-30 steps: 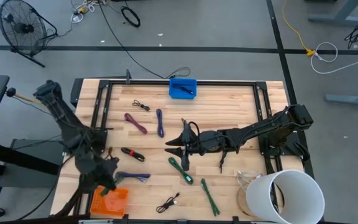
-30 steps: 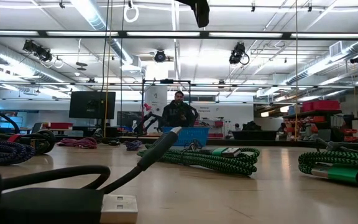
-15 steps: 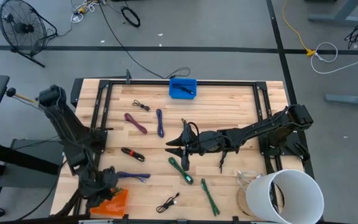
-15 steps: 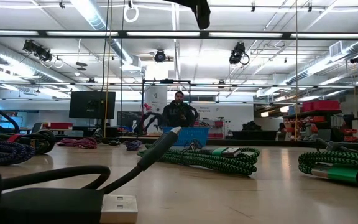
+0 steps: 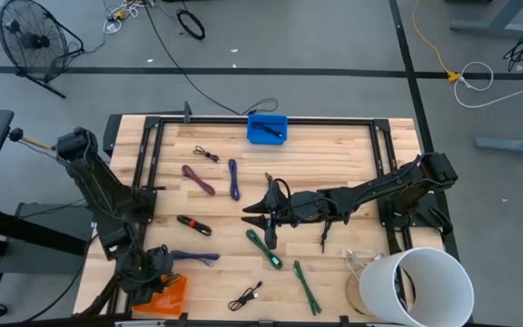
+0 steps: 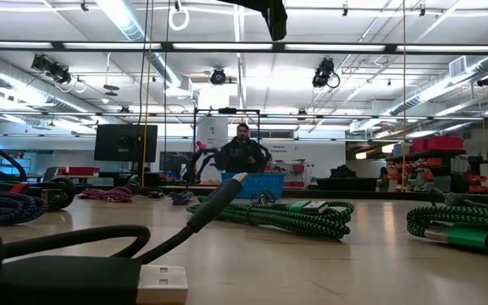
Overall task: Pick & Place USB Port
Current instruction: Put the green black charger cable into the orange bin, then put the black charger cable into the blue bin
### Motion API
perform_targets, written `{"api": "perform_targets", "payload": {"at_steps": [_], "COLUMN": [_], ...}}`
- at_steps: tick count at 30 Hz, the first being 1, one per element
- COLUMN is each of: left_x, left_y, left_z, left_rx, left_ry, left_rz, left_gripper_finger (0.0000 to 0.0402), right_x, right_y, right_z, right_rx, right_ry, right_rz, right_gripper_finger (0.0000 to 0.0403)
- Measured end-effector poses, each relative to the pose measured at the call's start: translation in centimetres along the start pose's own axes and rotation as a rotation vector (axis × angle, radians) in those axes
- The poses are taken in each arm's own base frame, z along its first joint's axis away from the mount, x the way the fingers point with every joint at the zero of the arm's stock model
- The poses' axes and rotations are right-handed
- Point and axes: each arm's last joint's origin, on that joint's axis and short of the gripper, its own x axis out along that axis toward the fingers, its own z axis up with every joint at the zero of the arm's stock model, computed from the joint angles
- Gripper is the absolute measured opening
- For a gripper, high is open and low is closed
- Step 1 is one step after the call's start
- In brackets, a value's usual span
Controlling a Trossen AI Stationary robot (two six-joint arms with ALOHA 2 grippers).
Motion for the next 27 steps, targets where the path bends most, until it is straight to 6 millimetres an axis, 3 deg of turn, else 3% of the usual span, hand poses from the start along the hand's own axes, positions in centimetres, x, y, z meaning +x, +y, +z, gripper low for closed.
{"api": "perform_targets", "payload": {"at_steps": [8, 19, 27], "left_x": [0.8, 0.8, -0.1], "left_y": [0.0, 0.0, 0.2], "left_z": [-0.5, -0.5, 0.7], "left_rx": [-0.012, -0.011, 0.062], "left_ry": [0.015, 0.014, -0.015], "left_rz": [0.024, 0.025, -0.002], "left_gripper_finger": [0.0032, 0.0108, 0.0109], "right_x": [0.0, 0.0, 0.0], "right_y": [0.0, 0.0, 0.0], "right_z": [0.0, -0.1, -0.1], "right_rx": [0.0, -0.002, -0.002], "right_ry": [0.001, 0.006, 0.006], "right_rz": [0.0, -0.002, -0.002], "right_gripper_finger": [0.0116, 0.0116, 0.0116]}}
